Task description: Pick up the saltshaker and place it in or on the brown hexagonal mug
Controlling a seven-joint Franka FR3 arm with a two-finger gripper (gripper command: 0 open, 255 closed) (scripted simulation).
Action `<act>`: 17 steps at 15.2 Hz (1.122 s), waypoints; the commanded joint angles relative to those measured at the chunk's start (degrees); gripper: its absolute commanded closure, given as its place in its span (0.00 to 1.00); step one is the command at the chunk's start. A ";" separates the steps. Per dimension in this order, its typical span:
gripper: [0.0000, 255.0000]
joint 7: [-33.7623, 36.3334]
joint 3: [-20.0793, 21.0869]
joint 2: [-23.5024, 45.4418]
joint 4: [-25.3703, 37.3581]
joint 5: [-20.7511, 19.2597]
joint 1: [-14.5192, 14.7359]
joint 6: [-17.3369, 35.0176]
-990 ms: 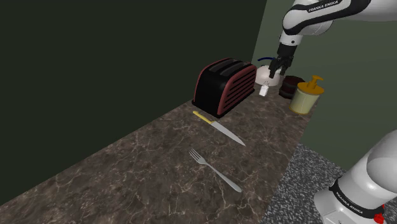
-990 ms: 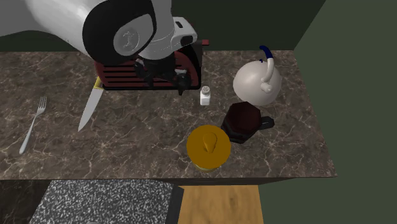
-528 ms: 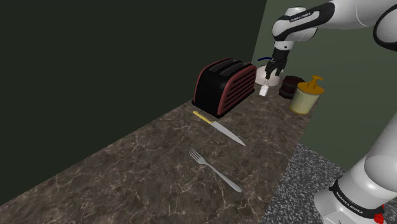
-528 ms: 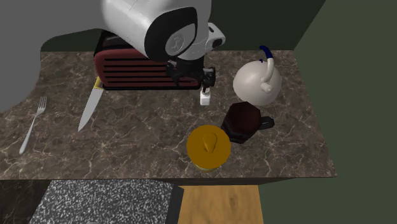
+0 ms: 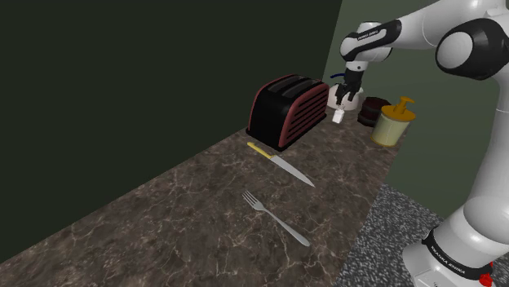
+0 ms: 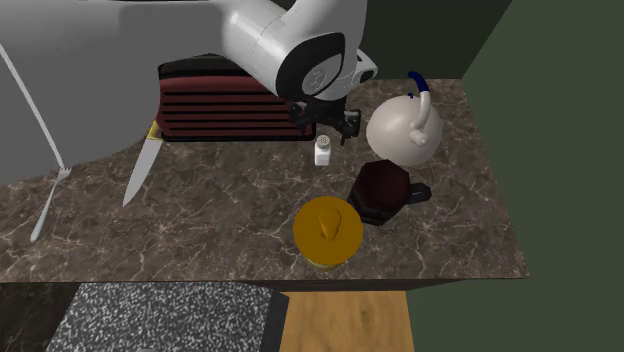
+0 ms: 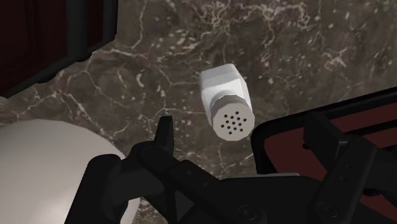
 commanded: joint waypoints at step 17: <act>1.00 -0.41 0.25 1.25 -1.66 0.56 -0.13 2.88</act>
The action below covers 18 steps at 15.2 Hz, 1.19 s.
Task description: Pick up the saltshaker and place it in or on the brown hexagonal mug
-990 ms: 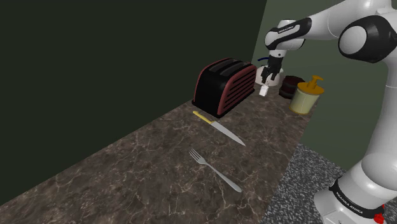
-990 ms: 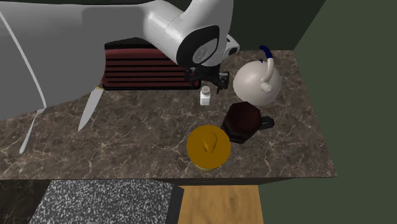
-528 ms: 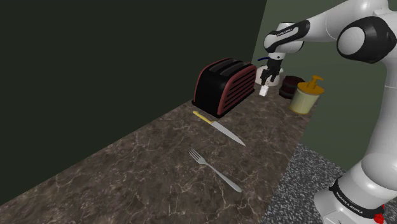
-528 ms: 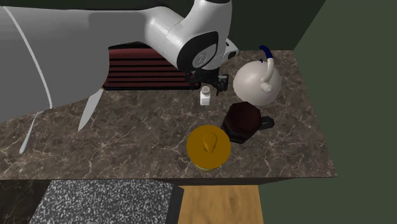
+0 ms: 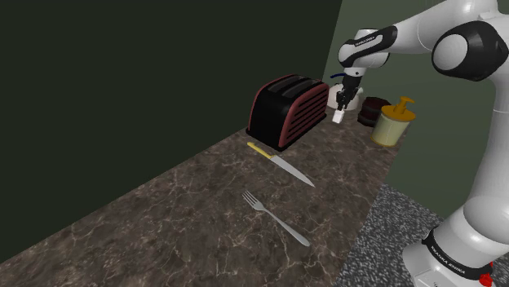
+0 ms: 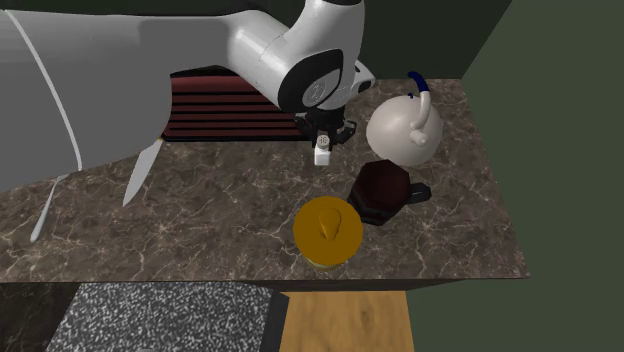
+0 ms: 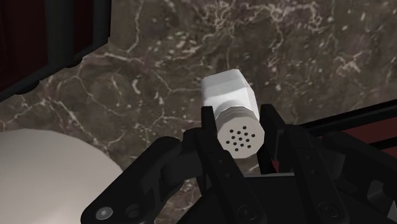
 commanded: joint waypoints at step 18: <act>1.00 0.91 -0.63 -2.84 6.02 -1.32 0.08 -8.69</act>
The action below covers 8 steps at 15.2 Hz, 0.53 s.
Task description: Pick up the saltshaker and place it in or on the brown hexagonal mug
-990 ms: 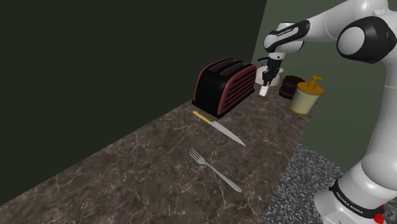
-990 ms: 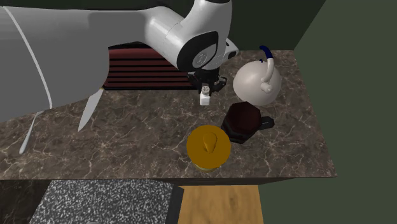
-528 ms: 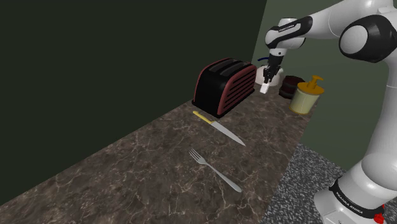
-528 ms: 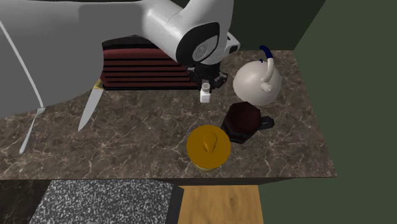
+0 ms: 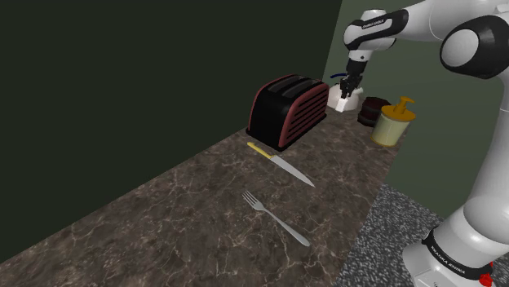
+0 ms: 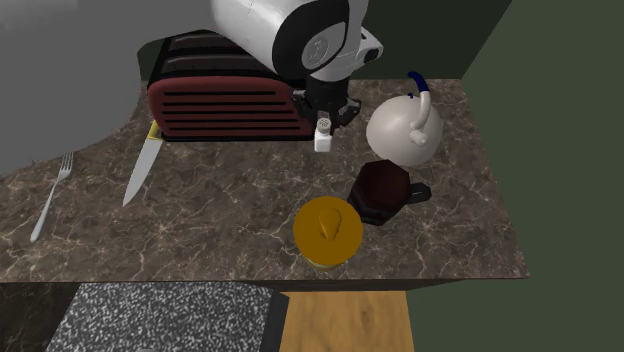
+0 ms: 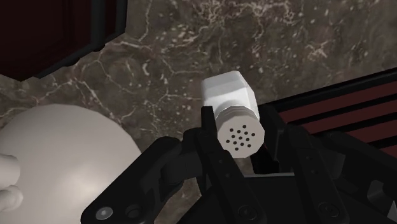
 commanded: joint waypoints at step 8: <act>1.00 0.31 -0.30 -0.94 5.47 -0.48 -0.30 -6.36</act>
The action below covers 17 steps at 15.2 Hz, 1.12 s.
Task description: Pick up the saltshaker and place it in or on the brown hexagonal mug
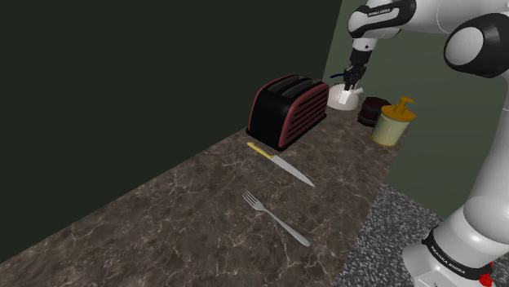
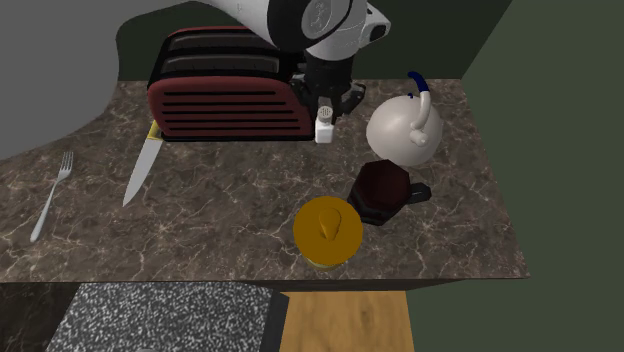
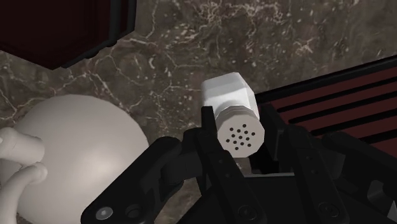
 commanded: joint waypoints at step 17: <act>1.00 -0.76 -0.53 1.80 15.72 0.53 -2.40 -13.98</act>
